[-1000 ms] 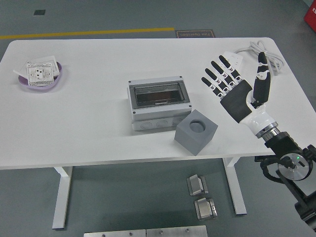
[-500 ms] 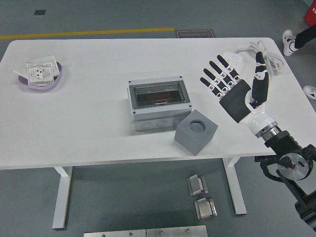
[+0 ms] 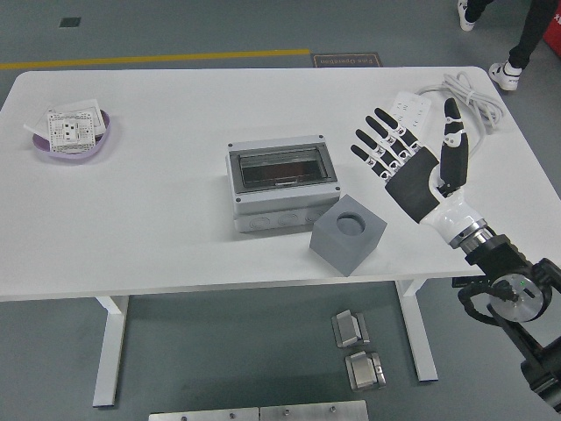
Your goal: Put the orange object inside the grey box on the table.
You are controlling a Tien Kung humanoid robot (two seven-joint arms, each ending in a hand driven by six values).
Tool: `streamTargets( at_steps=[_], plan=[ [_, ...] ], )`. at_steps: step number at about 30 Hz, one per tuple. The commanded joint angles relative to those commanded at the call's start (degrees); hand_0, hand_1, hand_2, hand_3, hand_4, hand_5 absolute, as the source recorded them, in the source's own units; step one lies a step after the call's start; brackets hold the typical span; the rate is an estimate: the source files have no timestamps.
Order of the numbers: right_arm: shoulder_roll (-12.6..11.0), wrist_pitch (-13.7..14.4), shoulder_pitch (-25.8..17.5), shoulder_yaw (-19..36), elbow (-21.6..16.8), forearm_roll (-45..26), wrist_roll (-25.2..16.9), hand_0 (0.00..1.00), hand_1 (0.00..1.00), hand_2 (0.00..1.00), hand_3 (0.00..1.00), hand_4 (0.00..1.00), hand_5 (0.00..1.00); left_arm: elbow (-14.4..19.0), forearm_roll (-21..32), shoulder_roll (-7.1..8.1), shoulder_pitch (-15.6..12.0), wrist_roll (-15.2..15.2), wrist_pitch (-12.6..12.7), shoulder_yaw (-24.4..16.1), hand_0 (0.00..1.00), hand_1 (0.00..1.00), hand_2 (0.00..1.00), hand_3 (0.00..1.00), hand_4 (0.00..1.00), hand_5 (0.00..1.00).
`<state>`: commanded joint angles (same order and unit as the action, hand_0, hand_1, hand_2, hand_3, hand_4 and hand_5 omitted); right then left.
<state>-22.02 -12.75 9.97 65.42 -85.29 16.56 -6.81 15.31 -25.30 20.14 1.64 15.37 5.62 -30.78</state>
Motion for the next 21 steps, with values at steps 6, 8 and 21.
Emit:
streamTargets(
  at_steps=[6, 8, 21],
  plan=[
    [0.0, 0.6, 0.1, -0.5, 0.4, -0.3, 0.2, 0.998, 0.945, 0.982, 0.784, 0.998, 0.998, 0.0, -0.1, 0.38, 0.2, 0.0, 0.0, 0.5, 0.715, 0.704, 0.571, 0.775, 0.774, 0.341],
    [0.0, 0.7, 0.1, -0.6, 0.4, -0.3, 0.2, 0.998, 0.942, 0.982, 0.791, 0.998, 0.998, 0.0, -0.1, 0.50, 0.2, 0.1, 0.0, 0.6, 0.716, 0.701, 0.571, 0.776, 0.775, 0.341],
    [0.3, 1.8, 0.6, 0.1, 0.2, 0.3, -0.3, 0.998, 0.880, 0.883, 0.998, 0.998, 0.998, 0.2, -1.2, -0.88, -0.4, 0.2, -0.1, -1.2, 0.717, 0.698, 0.572, 0.777, 0.775, 0.340]
  ],
)
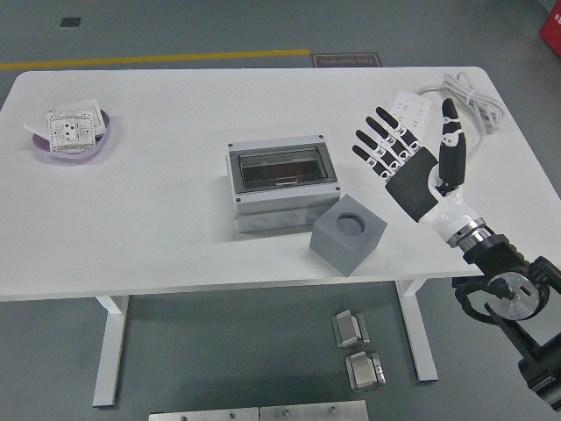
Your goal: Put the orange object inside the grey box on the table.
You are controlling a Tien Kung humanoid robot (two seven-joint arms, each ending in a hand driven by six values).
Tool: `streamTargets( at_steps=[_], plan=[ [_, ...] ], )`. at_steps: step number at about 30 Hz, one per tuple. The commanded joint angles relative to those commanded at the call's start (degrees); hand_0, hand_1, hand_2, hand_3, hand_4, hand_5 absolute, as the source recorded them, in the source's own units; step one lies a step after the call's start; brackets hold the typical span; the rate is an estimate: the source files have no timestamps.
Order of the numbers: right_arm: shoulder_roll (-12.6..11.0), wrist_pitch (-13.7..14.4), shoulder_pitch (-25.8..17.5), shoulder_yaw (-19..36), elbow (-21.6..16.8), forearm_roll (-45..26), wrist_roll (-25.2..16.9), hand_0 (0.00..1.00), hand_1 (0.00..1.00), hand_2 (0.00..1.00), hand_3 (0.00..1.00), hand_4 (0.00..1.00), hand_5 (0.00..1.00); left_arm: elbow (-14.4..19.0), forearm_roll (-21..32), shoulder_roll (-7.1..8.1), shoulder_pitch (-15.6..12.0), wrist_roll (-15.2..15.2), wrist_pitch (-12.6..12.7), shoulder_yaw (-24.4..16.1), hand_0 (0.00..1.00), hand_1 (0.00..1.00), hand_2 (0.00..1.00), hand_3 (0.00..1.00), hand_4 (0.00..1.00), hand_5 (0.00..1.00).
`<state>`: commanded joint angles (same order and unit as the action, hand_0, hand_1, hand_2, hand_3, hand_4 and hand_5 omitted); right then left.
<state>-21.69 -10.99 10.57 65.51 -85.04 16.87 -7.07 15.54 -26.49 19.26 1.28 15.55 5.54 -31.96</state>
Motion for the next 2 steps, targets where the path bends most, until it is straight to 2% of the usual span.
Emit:
streamTargets(
  at_steps=[2],
  plan=[
    [0.0, -0.2, -0.1, 0.4, -0.1, 0.5, 0.1, 0.998, 0.880, 0.883, 0.998, 0.998, 0.998, 0.1, -0.4, -0.04, 0.1, 0.0, 0.0, -0.4, 0.717, 0.698, 0.572, 0.777, 0.775, 0.340]
  ],
)
